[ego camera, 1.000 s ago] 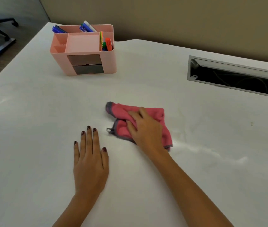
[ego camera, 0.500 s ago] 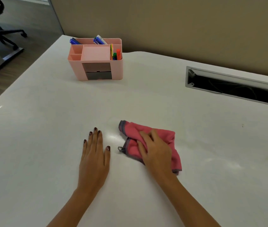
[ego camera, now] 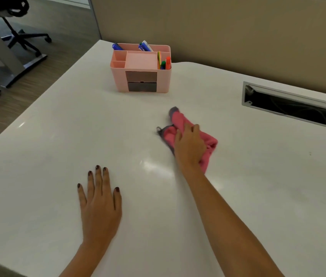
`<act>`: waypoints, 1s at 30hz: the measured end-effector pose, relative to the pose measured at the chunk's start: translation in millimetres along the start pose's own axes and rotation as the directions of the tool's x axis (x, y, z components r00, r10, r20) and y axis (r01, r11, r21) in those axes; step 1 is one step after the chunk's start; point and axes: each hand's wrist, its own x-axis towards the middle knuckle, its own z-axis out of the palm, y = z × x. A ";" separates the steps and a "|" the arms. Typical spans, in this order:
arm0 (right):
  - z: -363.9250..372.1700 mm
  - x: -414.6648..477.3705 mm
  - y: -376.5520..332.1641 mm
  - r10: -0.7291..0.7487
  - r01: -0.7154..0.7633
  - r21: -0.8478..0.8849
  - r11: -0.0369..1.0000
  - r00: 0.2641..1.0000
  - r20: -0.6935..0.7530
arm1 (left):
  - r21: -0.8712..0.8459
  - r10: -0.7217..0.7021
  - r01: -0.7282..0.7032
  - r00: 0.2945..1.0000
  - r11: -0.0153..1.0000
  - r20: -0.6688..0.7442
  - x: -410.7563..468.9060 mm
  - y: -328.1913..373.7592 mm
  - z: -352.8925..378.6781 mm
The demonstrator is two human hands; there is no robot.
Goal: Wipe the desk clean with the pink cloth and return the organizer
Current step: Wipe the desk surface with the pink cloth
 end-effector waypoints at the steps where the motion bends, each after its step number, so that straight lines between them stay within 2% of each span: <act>1: 4.8 -10.7 -16.9 -0.063 0.063 0.001 0.998 0.998 0.029 | 0.001 -0.001 0.001 1.000 1.000 -0.002 0.3 0.3 0.3; 4: 17.7 -51.5 -56.4 -0.274 0.270 0.053 0.961 0.958 0.084 | -0.036 -0.003 0.002 1.000 0.999 -0.022 -0.1 -0.3 0.3; 6: 21.2 -76.2 -66.0 -0.393 0.380 0.125 0.916 0.914 0.102 | -0.128 -0.015 0.009 0.999 0.992 -0.044 -0.6 -0.9 -0.8; 8: 19.5 -92.6 -60.6 -0.476 0.453 0.179 0.873 0.872 0.116 | -0.235 -0.031 0.014 0.997 0.972 -0.070 -0.9 -1.3 -2.9; 10: 13.2 -99.4 -43.5 -0.499 0.476 0.186 0.860 0.860 0.105 | -0.290 -0.046 0.020 0.996 0.957 -0.083 -2.0 -2.4 -4.6; 13: 1.7 -93.1 -4.5 -0.365 0.360 0.093 0.928 0.930 0.042 | -0.249 -0.033 0.011 0.996 0.968 -0.084 -3.4 -3.3 -2.9; 16: -10.3 -71.3 39.7 -0.084 0.082 -0.035 0.996 0.996 -0.041 | -0.164 -0.021 0.009 0.997 0.986 -0.074 -2.3 -3.7 0.5; 19: -17.0 -45.2 67.1 0.177 -0.178 0.002 0.984 0.978 -0.113 | -0.080 -0.009 0.005 0.999 0.997 -0.054 -1.8 -4.3 2.9; 22: -14.0 -36.1 58.4 0.273 -0.274 0.015 0.962 0.955 -0.117 | -0.040 -0.013 0.011 0.999 0.999 -0.044 -2.4 -4.8 3.7; 24: -10.9 -48.2 34.5 0.203 -0.206 -0.025 0.978 0.975 -0.093 | -0.030 -0.009 0.008 0.999 1.000 -0.040 -2.2 -3.5 4.0; 26: -3.9 -74.7 5.7 0.029 -0.031 -0.041 0.999 0.998 -0.051 | -0.026 -0.007 0.006 0.999 1.000 -0.037 -0.5 -2.6 4.1; 28: 2.3 -106.9 -17.3 -0.169 0.168 -0.008 0.986 0.985 -0.027 | -0.011 -0.005 0.005 1.000 1.000 -0.028 -0.4 -1.9 3.6; 30: 3.8 -127.6 -27.4 -0.309 0.309 0.052 0.950 0.951 0.007 | 0.002 -0.001 0.001 1.000 1.000 -0.020 -0.9 -1.7 2.5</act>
